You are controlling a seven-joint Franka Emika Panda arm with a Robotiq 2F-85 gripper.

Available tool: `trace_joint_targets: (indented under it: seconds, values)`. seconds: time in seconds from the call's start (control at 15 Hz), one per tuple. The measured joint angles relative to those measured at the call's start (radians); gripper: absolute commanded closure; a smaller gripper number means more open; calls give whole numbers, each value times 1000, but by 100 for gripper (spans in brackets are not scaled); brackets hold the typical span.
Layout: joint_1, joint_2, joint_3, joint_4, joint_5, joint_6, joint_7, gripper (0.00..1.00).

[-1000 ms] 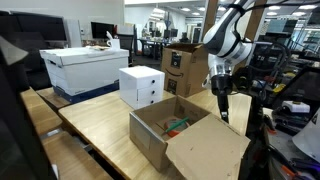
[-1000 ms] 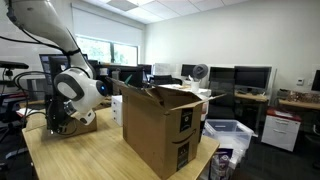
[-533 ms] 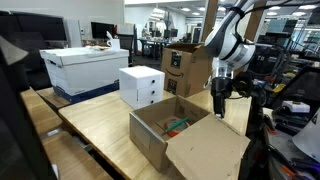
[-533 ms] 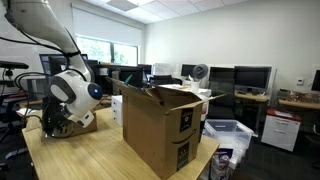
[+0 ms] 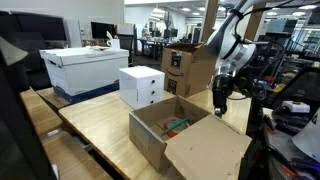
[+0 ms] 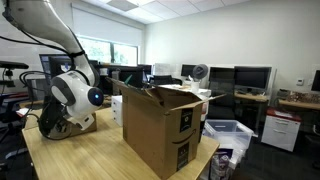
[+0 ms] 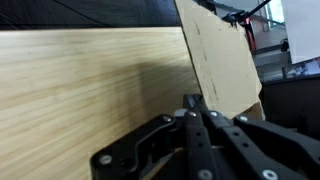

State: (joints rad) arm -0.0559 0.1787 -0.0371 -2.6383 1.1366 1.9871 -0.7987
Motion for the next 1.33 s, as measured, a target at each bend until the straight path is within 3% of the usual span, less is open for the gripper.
trace_joint_targets:
  seconds: [0.53, 0.93, 1.33]
  values:
    - [-20, 1, -47, 6, -46, -128, 21, 97]
    - [3, 1, -29, 0, -24, 2, 28, 98]
    - [37, 5, 8, 0, -25, 23, 61, 98]
